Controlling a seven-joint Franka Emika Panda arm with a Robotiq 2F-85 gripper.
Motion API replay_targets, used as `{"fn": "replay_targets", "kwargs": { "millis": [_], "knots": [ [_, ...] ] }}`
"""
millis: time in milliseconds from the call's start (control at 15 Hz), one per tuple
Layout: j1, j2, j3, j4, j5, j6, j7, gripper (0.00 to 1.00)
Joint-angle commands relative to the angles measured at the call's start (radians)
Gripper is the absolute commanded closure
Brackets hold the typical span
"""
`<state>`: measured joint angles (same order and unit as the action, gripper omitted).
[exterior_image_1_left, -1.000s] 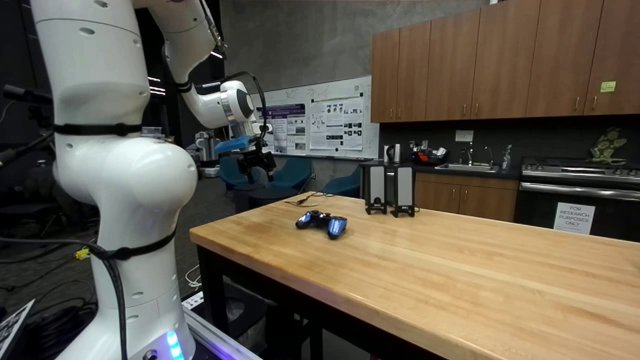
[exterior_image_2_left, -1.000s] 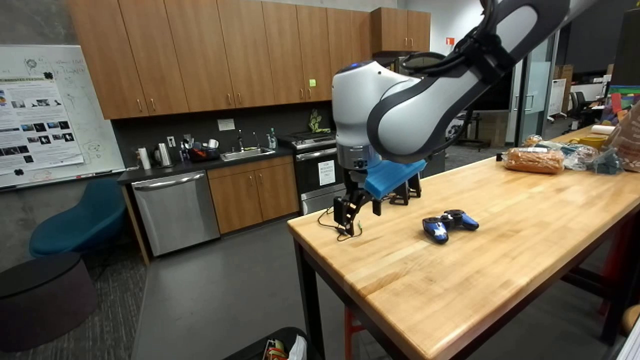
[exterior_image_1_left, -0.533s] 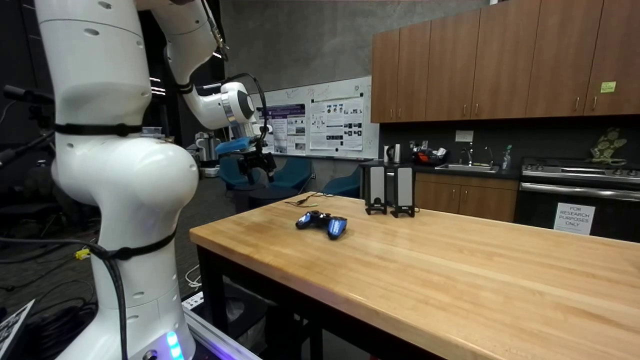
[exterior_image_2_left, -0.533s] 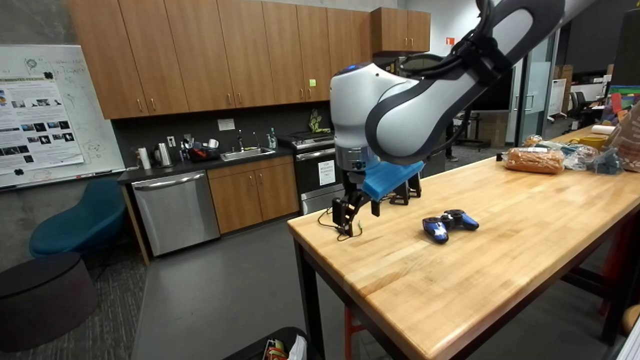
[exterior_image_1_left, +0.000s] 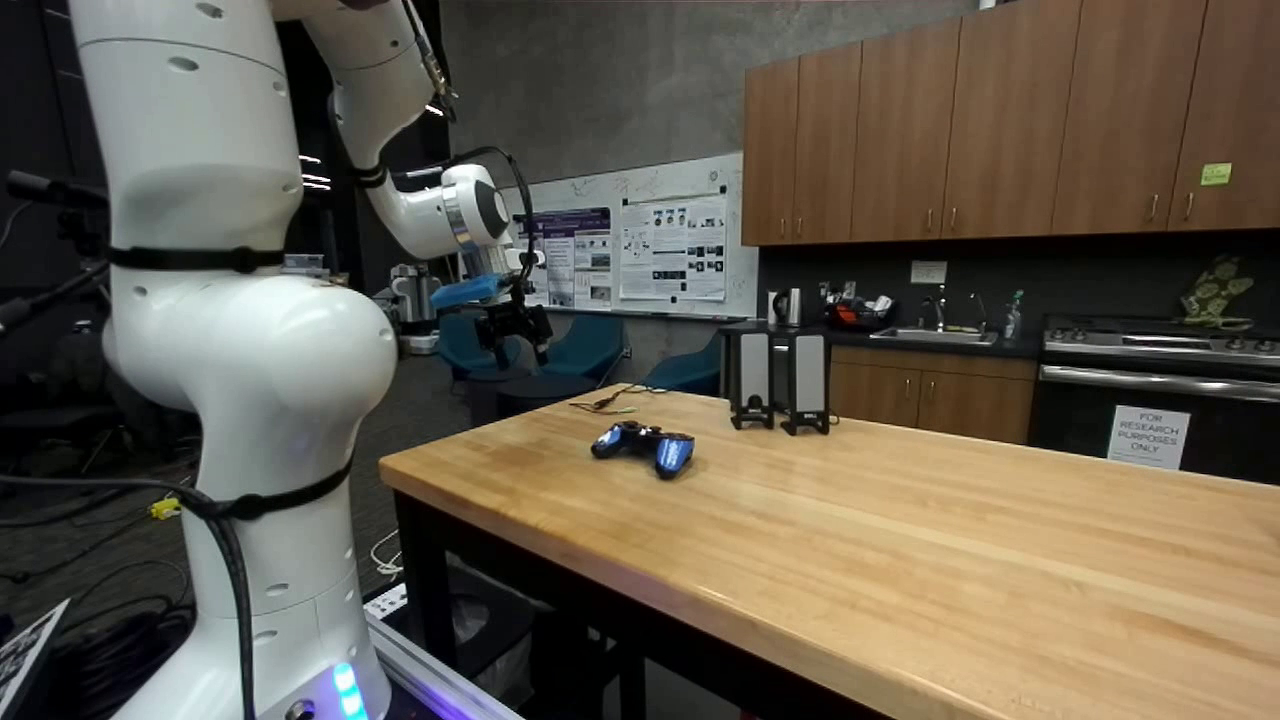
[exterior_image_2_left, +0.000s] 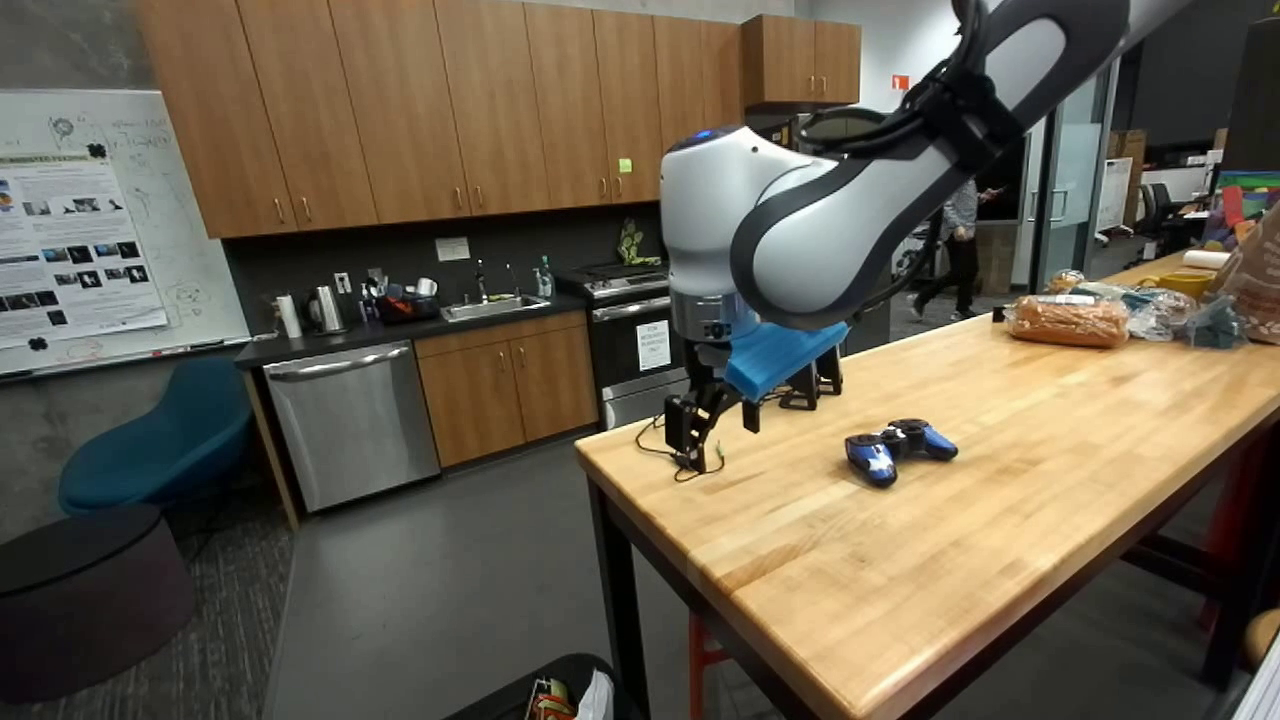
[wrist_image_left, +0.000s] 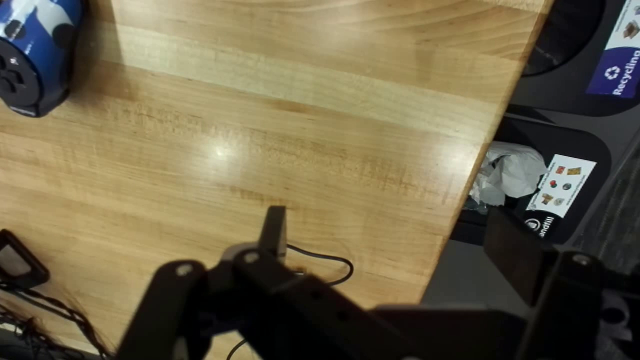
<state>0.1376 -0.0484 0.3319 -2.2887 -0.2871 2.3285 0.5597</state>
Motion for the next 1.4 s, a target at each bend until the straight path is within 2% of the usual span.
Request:
{"fn": "replay_targets", "kwargs": {
  "millis": [0,867,1333],
  "knots": [
    [0.029,0.0,-0.03,0.001,0.0,-0.002,-0.001,0.0],
    [0.04,0.01,-0.042,0.006,-0.027,-0.007,-0.015,0.0],
    [0.042,0.006,-0.046,0.003,-0.08,-0.01,-0.016,0.0]
  ]
}}
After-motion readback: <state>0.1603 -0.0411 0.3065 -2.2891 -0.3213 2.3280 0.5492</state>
